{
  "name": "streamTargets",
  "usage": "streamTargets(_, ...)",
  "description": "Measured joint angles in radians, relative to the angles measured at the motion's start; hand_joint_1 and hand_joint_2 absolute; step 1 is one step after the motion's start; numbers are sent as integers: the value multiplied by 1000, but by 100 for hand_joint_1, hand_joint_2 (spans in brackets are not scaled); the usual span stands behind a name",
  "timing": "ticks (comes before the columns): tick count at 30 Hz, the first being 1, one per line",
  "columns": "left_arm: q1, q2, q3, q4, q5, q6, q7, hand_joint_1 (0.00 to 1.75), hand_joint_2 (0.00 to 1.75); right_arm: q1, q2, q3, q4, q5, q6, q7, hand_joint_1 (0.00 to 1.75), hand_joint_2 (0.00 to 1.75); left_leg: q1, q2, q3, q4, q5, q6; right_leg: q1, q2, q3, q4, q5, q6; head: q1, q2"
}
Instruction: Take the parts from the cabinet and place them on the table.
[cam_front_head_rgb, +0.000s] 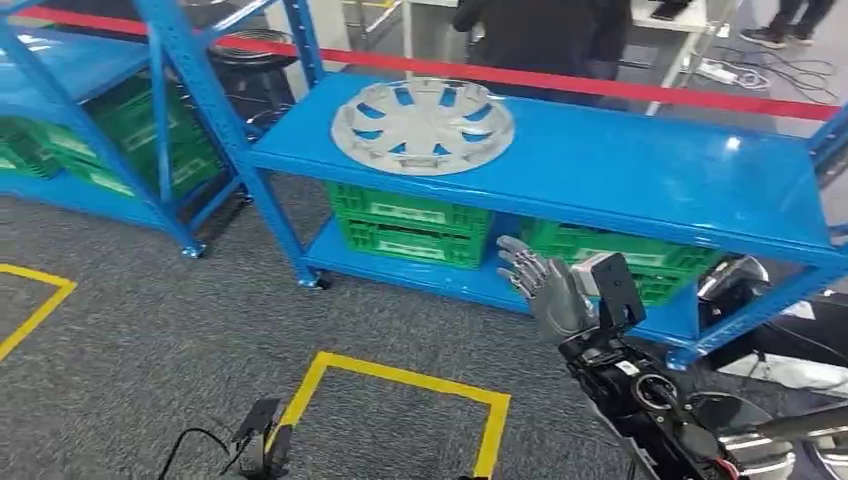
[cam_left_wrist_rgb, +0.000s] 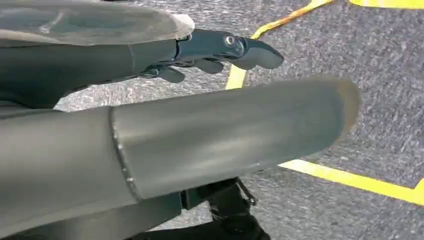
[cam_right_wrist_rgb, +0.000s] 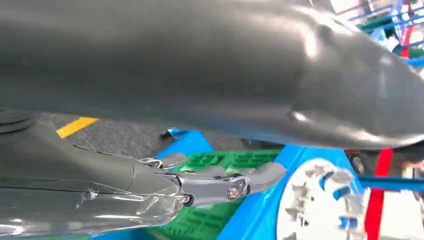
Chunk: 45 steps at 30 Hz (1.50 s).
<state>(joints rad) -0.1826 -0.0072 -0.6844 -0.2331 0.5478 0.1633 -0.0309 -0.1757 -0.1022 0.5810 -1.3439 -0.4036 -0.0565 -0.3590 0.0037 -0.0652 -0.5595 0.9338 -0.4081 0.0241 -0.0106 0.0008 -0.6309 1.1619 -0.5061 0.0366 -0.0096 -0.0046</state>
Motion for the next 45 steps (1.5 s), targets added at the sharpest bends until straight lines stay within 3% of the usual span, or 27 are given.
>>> streamTargets(1, 0, 0, 0, 0, 0, 0, 0, 0, 0, 0, 0, -1, 0, 0, 0, 0, 0, 0, 0, -10, 1, 3, -1, -2, -1, 16, 46, -98, 48, -3, 3, 0)
streamTargets(2, 0, 0, 0, 0, 0, 0, 0, 0, 0, 0, 0, -1, 0, 0, 0, 0, 0, 0, 1, -19, 1, 5, -3, -5, -2, 43, 84, -183, 73, -7, 6, 0)
streamTargets(3, -1, 0, 0, 0, 0, 0, 0, 0, 0, -1, 0, 0, 0, 0, 0, 0, 0, 0, -4, -26, -4, 6, -3, -11, 1, 58, 90, -193, 58, -7, 5, 0)
streamTargets(7, 2, 3, -2, 0, 0, -1, 0, 0, 0, -2, 1, -1, -2, 0, 0, 0, 0, 0, -2, -42, -10, 2, 2, -33, 0, 33, 89, -203, 72, -34, 8, 0)
streamTargets(8, 4, 5, -3, 0, 0, -1, 0, 0, 0, -5, 3, 0, -2, 0, 0, 0, 0, 0, 0, -16, -13, 18, -9, -35, -4, 25, 94, -211, 76, -39, 8, 0)
streamTargets(9, 1, 3, -5, 0, 0, -1, 0, 0, 0, -4, 3, -1, -2, 0, 0, -2, 0, 0, -2, 26, -39, 71, -43, -40, -5, 22, 95, -214, 78, -45, -5, 0)
streamTargets(10, -3, 3, -5, 0, 0, -3, 0, 0, 0, -4, 3, -1, -2, 0, 0, -2, 0, 0, 2, 43, -79, 151, -84, -45, -4, 15, 94, -214, 78, -47, -15, 0)
streamTargets(12, -4, 2, -6, 0, 0, -3, 0, 0, 0, 0, 3, -2, -1, -2, 0, -2, 0, 0, 6, 55, -162, 313, -144, -53, -4, 3, 92, -214, 77, -48, -18, 0)
streamTargets(13, -3, 2, -6, 0, 0, -3, 0, 0, 0, 1, 3, -1, -1, -2, 0, -2, 0, 0, 8, 56, -180, 344, -146, -55, -4, -1, 91, -214, 77, -47, -21, 0)
streamTargets(14, -2, 2, -6, 0, 0, -3, 0, 0, 0, 1, 3, -1, -1, -2, 0, -2, 0, 0, 9, 56, -171, 320, -123, -55, -4, -5, 92, -214, 76, -46, -25, 0)
streamTargets(15, -2, 2, -6, 0, 0, -3, 0, 0, 0, 1, 3, -2, -1, -2, 0, -2, 0, 0, 10, 56, -135, 250, -83, -53, -4, -8, 93, -213, 76, -45, -27, 0)
streamTargets(17, -4, 3, -6, 0, 0, -3, 0, 0, 0, 0, 4, -2, -1, -2, 0, -2, 0, 0, 9, 63, -26, 44, -1, -43, -4, -12, 98, -213, 73, -40, -33, 0)
streamTargets(18, -6, 4, -6, 0, 0, -3, 0, 0, 0, 0, 5, -2, -1, -2, 0, -2, 0, 0, 4, 69, -7, -5, -3, -38, 3, -14, 97, -212, 69, -34, -36, 0)
streamTargets(20, -6, 3, -7, 0, 0, -3, 0, 0, 0, 0, 5, -3, -1, -2, 0, -2, 0, 0, -1, 63, -7, -1, -2, -29, 2, -14, 98, -213, 67, -22, -28, 0)
streamTargets(21, -5, 2, -7, 0, 1, -3, 0, 0, 0, 0, 5, -5, -1, -2, 0, -3, 0, 0, 4, 60, -5, -5, 5, -39, 10, -16, 96, -206, 58, -35, -25, 0)
streamTargets(22, -4, 3, -7, 0, 1, -3, 1, 0, 0, 1, 5, -6, -1, -2, 0, -4, 0, 0, 3, 59, -5, -4, 2, -42, 6, -15, 96, -208, 62, -55, -20, 0)
streamTargets(24, -5, 3, -7, 0, 1, -2, 2, 0, 0, 0, 5, -8, -1, -2, 0, -4, 0, 0, 0, 58, -6, -4, 2, -36, 4, -15, 99, -213, 67, -43, -14, 0)
streamTargets(28, -5, 3, -7, 0, 5, 3, 9, 0, 0, 0, 5, -9, -1, -2, 0, -3, 0, 0, -3, 58, -7, -1, -1, -26, 2, -14, 105, -226, 73, -30, -6, 0)
streamTargets(29, -5, 3, -7, 0, 7, 3, 16, 0, 0, 0, 5, -9, -1, -2, 0, -4, 0, 0, -9, 58, -8, 2, -4, -19, 0, -15, 106, -229, 73, -13, -6, 0)
streamTargets(30, -5, 3, -7, 0, 7, 4, 20, 0, 0, 0, 5, -9, -1, -2, 0, -4, 0, 0, -9, 58, -8, 3, -6, -16, -1, -15, 107, -229, 71, -8, -6, 0)
streamTargets(34, -5, 5, -9, 0, 8, 6, 22, 0, 0, 0, 6, -9, -1, -2, 2, -4, 0, 0, -13, 58, -9, 5, -9, -5, -8, -15, 109, -233, 72, 5, -5, 0)
streamTargets(36, -5, 6, -11, 0, 8, 6, 23, 0, 0, 0, 6, -9, -1, -2, 2, -5, 0, 0, -8, 54, -4, -8, -29, 14, -8, -14, 114, -208, 81, 17, -3, 0)
streamTargets(38, -4, 6, -12, 0, 8, 6, 23, 0, 0, -1, 6, -11, -1, -2, 3, -5, 0, 0, -6, 51, 23, -14, -30, 27, -12, -8, 89, -156, 54, 17, 0, 0)
streamTargets(40, -5, 6, -13, 0, 8, 6, 23, 0, 0, -1, 6, -12, -1, -2, 3, -6, 0, 0, -6, 51, 32, -13, -36, 30, -10, -3, 4, 5, -19, 16, 8, 0)
streamTargets(42, -3, 5, -14, 0, 8, 6, 23, 0, 0, 5, 6, -13, -1, -2, 3, -6, 0, 0, -6, 48, 40, -13, -43, 26, -10, -4, -73, 121, -52, 17, 9, 0)
streamTargets(43, -1, 5, -14, 0, 8, 6, 23, 0, 0, 7, 6, -13, -1, -2, 3, -6, 0, 0, -5, 45, 49, -12, -46, 20, -12, -4, -81, 112, -30, 21, 10, 0)
streamTargets(45, 3, 5, -15, 0, 8, 6, 23, 0, 0, 7, 6, -14, -1, -2, 3, -6, 0, 0, -1, 39, 73, -12, -62, 6, -18, -4, -32, -25, 61, 26, 11, 0)
